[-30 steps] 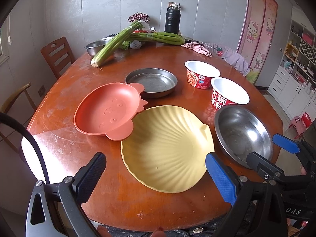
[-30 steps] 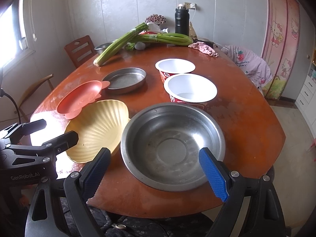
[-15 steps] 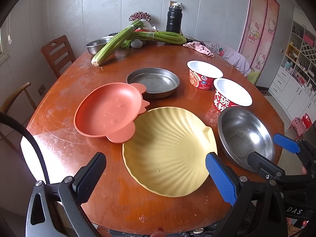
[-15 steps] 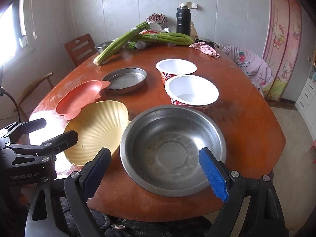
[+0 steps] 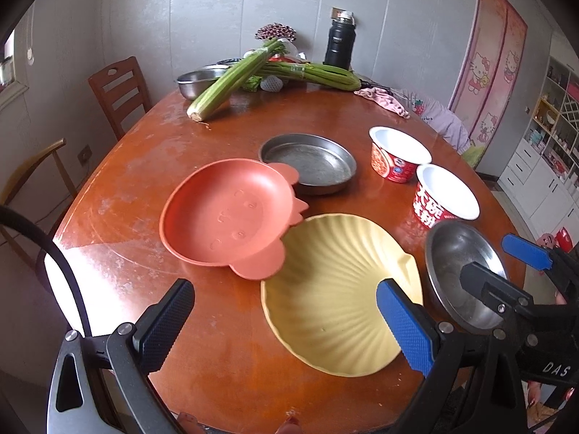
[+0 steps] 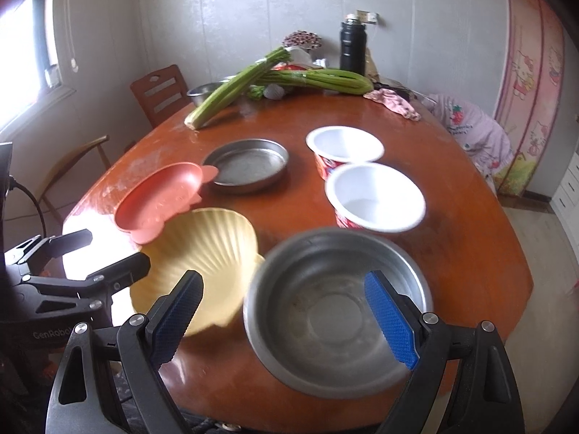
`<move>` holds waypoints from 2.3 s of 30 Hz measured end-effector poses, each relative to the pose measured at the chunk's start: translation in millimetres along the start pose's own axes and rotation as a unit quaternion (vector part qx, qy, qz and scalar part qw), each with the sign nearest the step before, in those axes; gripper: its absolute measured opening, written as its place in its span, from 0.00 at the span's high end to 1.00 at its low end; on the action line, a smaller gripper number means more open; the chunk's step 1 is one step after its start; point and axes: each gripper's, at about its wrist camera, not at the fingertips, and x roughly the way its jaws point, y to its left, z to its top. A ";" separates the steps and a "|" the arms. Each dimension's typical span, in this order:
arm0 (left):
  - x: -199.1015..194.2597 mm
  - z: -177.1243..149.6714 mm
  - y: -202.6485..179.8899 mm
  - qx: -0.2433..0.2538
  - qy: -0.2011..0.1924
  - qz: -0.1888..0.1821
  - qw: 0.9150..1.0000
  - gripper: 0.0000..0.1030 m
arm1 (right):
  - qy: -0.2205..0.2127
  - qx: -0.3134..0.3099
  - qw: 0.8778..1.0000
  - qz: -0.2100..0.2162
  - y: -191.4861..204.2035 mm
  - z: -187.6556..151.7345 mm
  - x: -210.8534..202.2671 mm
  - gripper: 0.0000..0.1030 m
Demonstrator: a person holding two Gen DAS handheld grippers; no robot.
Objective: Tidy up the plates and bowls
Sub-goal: 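Grasp the pink plate rim with the left gripper and lift it, then carry the pink plate with the left gripper and set it on the table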
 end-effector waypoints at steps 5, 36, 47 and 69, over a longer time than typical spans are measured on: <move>-4.4 12.0 37.0 -0.038 -0.004 0.007 0.999 0.02 | -0.010 -0.014 0.999 0.028 18.1 28.8 5.9 0.11; 93.7 51.1 128.7 -0.111 0.102 -0.021 0.988 0.17 | 0.124 -0.055 0.990 0.033 94.4 75.7 156.6 0.43; 102.6 50.2 120.8 -0.114 0.109 -0.027 0.987 0.55 | 0.123 -0.077 0.987 0.064 108.6 74.7 165.2 0.58; 94.6 79.2 156.8 -0.115 0.073 0.005 0.991 0.57 | 0.102 -0.070 0.986 0.113 151.7 79.9 140.5 0.58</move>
